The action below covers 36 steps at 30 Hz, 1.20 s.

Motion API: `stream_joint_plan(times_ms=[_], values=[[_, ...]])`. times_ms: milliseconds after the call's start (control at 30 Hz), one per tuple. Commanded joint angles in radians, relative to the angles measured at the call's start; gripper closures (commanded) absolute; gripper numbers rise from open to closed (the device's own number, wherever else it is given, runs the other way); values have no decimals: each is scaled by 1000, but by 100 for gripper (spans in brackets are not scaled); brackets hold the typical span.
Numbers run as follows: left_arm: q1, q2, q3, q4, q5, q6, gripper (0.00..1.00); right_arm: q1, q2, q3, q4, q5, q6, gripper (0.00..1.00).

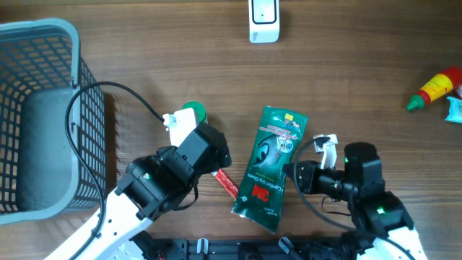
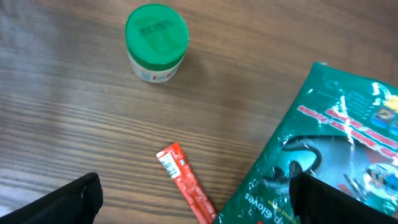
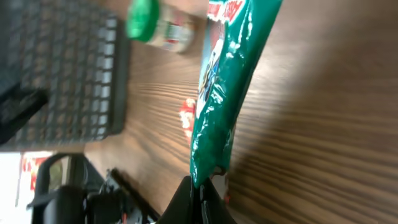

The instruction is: Scan the item barcode

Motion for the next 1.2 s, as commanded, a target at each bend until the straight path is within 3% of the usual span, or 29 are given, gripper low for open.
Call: stream_joint_plan(times_ms=[0,333,500,633,800,1000,1167], values=[[3,-5,9,25,-15,16,0,3,-61,67,14,-118,-97,95],[4,-53,9,246,90,17,0,-2,-92,145,68,-258,-188,96],[3,-164,9,295,126,17,0,-2,-92,145,203,-406,-165,96],[3,-271,9,295,158,17,0,-18,-92,145,374,-500,-85,96],[3,-348,9,299,158,17,0,-97,-88,145,443,-653,-27,96],[3,-367,9,337,221,17,0,-130,-85,145,852,-755,300,96],[3,-367,9,360,232,18,0,-130,-57,144,882,-755,328,95]])
